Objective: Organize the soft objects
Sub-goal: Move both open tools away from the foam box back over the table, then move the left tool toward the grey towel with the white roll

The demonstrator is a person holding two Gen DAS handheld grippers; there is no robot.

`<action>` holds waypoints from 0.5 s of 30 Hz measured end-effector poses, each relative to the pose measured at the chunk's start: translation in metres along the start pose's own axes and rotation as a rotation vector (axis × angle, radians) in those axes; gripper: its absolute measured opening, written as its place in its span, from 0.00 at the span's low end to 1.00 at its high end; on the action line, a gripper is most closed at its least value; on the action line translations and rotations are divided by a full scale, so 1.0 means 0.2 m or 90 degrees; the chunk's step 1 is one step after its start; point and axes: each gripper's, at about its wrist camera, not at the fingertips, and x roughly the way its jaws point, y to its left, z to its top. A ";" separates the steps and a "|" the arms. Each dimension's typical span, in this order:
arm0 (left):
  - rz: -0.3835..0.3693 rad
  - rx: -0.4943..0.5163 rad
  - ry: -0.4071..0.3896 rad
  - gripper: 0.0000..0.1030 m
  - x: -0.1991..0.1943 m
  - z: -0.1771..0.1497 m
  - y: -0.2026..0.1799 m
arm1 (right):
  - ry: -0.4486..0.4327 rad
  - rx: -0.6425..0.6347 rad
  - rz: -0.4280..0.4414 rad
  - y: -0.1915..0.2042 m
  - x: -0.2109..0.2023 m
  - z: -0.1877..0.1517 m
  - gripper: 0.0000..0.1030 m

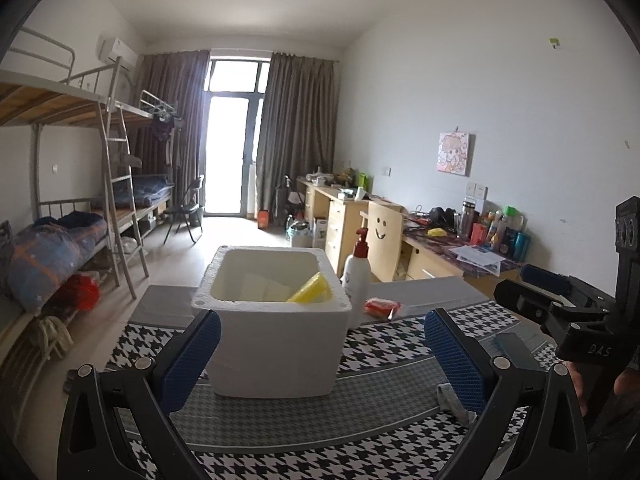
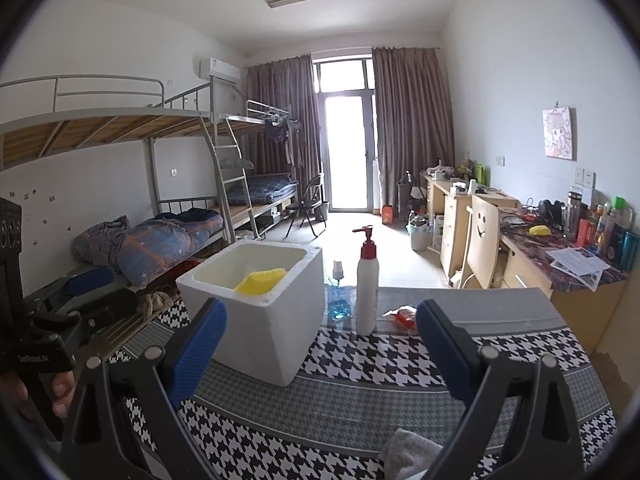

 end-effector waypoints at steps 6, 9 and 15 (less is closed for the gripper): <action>-0.013 0.009 0.005 0.99 0.00 -0.01 -0.04 | -0.007 -0.002 -0.015 -0.01 -0.04 -0.01 0.95; -0.018 0.009 0.005 0.99 0.00 -0.02 -0.04 | -0.007 -0.001 -0.022 -0.02 -0.06 -0.02 0.95; -0.033 0.014 0.015 0.99 0.01 -0.03 -0.08 | -0.010 0.009 -0.038 -0.04 -0.08 -0.03 0.95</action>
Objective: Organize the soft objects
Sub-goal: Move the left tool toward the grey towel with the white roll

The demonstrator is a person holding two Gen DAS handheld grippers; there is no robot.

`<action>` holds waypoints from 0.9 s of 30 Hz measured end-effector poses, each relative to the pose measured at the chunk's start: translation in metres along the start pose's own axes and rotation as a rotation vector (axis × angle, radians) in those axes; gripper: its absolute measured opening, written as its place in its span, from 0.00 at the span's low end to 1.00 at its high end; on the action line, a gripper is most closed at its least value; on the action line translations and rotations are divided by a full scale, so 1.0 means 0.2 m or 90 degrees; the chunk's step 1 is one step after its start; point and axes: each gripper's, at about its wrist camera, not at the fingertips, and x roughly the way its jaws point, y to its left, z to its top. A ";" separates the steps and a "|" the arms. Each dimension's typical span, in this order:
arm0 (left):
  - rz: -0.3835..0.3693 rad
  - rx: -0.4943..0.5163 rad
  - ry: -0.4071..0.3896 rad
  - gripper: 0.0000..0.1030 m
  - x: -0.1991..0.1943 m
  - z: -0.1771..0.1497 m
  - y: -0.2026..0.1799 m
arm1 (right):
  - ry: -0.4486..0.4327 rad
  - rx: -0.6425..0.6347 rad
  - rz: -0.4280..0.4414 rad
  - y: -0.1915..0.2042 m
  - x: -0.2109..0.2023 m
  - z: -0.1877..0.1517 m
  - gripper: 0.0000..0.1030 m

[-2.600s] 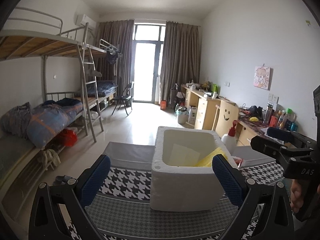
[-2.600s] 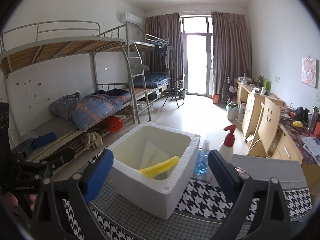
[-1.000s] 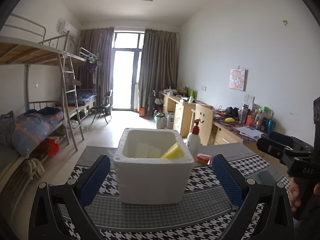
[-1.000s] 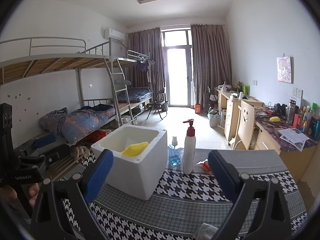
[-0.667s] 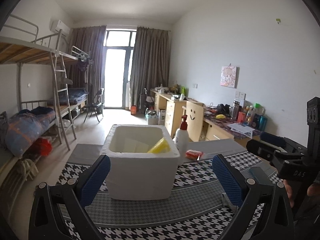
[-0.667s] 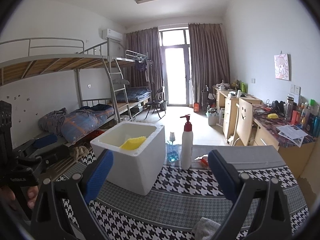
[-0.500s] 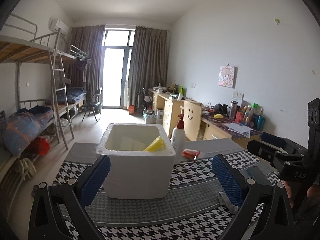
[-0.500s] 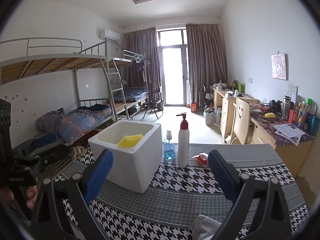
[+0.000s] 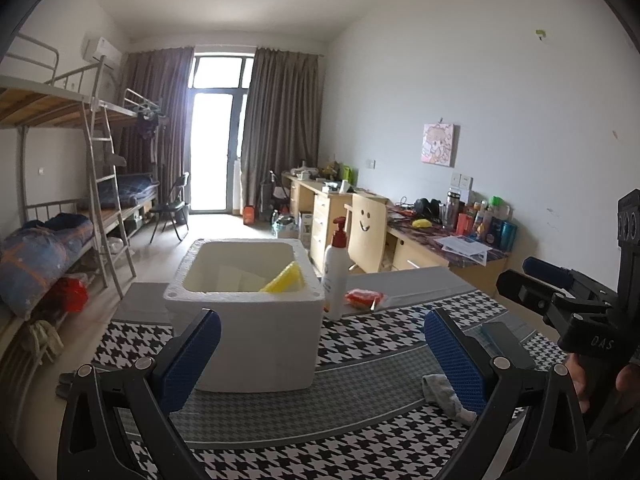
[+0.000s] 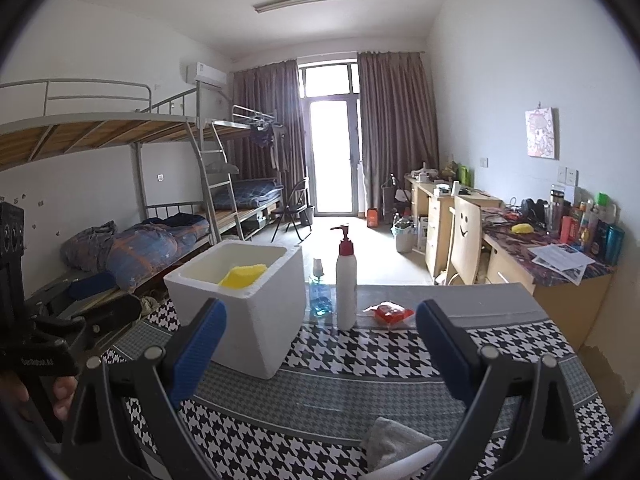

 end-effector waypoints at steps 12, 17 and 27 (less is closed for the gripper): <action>-0.022 0.014 0.009 0.99 0.02 -0.01 -0.06 | 0.007 0.013 -0.027 -0.03 -0.04 -0.02 0.95; -0.021 0.023 0.004 0.99 0.02 -0.01 -0.08 | 0.006 0.013 -0.037 -0.04 -0.06 -0.03 0.95; -0.036 0.035 0.011 0.99 0.03 -0.04 -0.12 | 0.012 0.017 -0.054 -0.08 -0.08 -0.06 0.95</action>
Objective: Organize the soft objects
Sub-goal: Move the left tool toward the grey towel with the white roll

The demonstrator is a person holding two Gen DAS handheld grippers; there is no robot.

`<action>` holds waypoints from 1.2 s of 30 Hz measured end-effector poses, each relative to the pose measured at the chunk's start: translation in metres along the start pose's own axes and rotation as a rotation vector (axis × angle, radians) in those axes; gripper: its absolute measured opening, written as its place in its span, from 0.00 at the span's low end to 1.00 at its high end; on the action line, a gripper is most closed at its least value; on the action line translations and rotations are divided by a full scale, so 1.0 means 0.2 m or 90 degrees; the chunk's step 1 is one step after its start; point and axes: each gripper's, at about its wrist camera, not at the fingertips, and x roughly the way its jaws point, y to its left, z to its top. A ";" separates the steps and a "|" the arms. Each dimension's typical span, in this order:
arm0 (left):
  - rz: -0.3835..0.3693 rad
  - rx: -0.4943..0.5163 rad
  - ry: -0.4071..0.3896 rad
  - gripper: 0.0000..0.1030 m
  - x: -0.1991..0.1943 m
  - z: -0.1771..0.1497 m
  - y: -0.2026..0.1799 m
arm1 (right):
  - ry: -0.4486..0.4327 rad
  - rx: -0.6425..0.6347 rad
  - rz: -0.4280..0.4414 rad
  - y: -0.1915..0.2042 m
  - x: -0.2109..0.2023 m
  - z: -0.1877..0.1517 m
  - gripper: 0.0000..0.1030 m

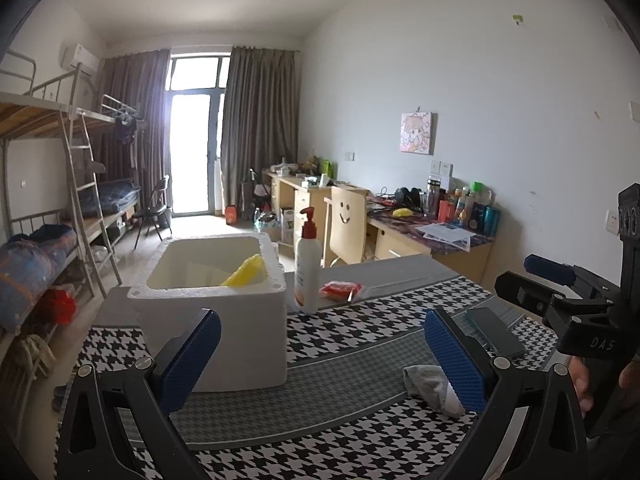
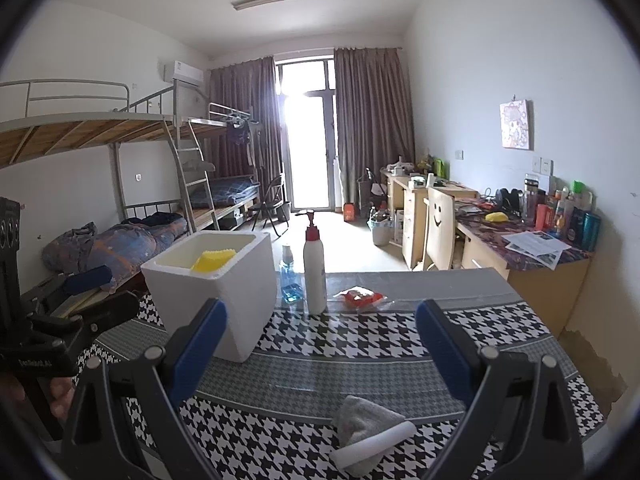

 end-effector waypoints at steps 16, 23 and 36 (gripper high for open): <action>-0.040 0.016 0.022 0.99 0.05 -0.02 -0.11 | 0.008 0.025 -0.032 -0.11 -0.06 -0.07 0.95; -0.054 0.022 0.027 0.99 0.05 -0.04 -0.15 | 0.012 0.030 -0.044 -0.14 -0.08 -0.09 0.95; -0.069 0.030 0.043 0.99 0.11 -0.06 -0.20 | 0.024 0.038 -0.060 -0.19 -0.09 -0.13 0.95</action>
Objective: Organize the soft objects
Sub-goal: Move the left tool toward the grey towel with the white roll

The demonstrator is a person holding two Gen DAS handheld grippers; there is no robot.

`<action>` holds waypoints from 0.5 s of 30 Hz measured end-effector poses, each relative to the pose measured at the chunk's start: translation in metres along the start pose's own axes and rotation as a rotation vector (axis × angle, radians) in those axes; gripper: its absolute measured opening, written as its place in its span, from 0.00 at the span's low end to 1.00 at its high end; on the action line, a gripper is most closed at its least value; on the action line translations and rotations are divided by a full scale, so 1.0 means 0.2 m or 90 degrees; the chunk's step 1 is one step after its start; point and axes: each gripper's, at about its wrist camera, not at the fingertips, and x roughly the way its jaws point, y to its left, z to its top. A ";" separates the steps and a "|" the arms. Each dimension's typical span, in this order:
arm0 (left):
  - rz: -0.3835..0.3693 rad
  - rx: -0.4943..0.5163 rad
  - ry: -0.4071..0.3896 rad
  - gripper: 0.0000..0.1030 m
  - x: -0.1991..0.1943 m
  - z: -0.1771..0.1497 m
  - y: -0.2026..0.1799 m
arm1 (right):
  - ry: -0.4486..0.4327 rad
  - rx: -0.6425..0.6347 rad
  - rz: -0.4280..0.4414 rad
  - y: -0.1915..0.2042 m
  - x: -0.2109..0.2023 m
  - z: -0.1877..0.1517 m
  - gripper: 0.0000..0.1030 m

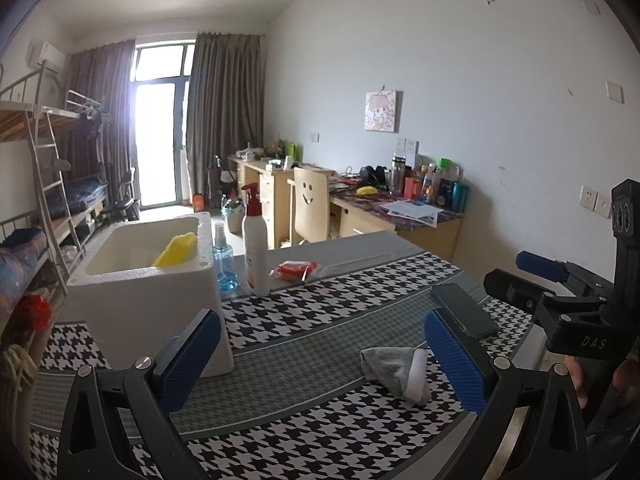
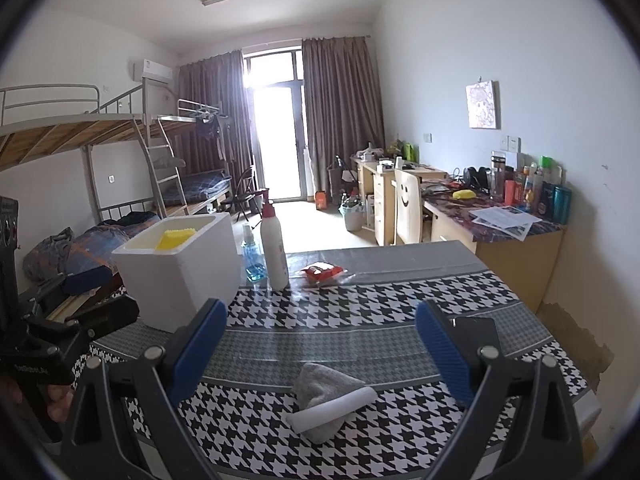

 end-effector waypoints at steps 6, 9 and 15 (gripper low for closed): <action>-0.003 0.001 0.012 0.99 0.04 -0.01 -0.02 | 0.008 0.005 -0.006 -0.03 0.01 -0.02 0.95; -0.006 0.004 0.019 0.99 0.06 -0.02 -0.03 | 0.009 0.007 -0.009 -0.04 0.01 -0.03 0.95; -0.008 0.000 0.027 0.99 0.10 -0.03 -0.04 | 0.016 0.011 -0.012 -0.06 0.02 -0.05 0.95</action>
